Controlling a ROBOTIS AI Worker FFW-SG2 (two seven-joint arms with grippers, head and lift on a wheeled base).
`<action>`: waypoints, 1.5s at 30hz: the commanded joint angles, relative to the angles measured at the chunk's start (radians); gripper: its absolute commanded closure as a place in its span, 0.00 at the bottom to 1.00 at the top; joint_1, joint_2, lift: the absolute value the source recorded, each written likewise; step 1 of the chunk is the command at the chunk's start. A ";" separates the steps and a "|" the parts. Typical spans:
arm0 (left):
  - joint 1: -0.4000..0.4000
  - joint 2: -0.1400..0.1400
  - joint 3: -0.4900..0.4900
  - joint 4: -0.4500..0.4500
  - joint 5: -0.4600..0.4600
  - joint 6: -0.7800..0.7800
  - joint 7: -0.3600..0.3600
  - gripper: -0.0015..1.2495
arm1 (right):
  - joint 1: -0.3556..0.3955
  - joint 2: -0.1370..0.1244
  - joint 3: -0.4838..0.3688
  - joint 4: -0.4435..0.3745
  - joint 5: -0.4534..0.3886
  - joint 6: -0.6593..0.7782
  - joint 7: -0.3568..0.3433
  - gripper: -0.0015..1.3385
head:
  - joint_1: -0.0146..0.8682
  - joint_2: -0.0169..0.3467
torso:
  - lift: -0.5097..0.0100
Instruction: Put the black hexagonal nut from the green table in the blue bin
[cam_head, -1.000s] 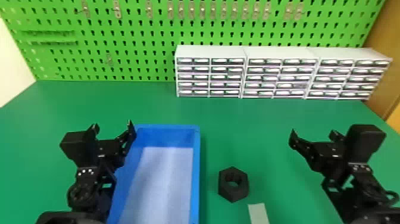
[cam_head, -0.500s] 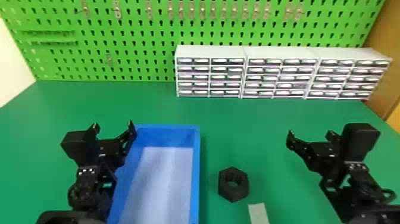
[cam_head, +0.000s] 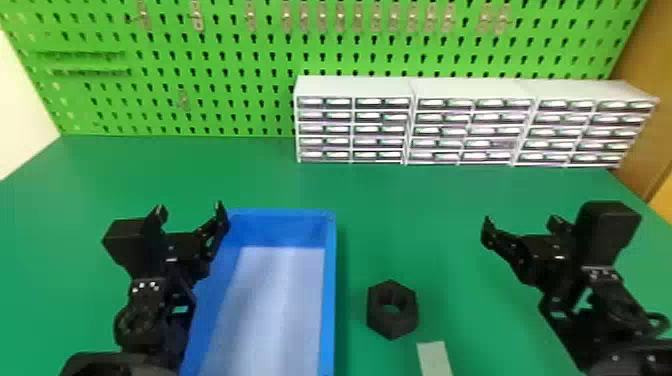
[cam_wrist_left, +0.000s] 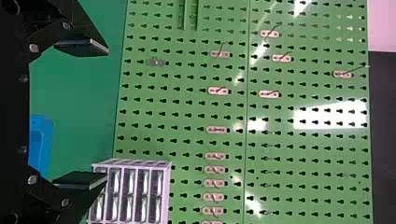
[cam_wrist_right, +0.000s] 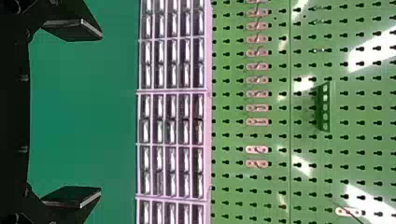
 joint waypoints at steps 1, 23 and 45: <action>0.002 0.000 0.002 0.000 0.000 -0.003 0.000 0.25 | -0.005 -0.012 -0.005 -0.023 -0.015 0.053 0.025 0.10 | 0.76 0.20 | 0.80; 0.002 0.000 0.008 0.000 -0.002 -0.009 0.000 0.25 | -0.158 -0.020 -0.034 -0.097 0.163 0.498 0.487 0.10 | 0.76 0.20 | 0.80; -0.001 0.000 0.005 0.000 -0.013 -0.009 0.000 0.25 | -0.244 -0.039 0.012 -0.095 0.361 0.665 0.834 0.10 | 0.76 0.20 | 0.80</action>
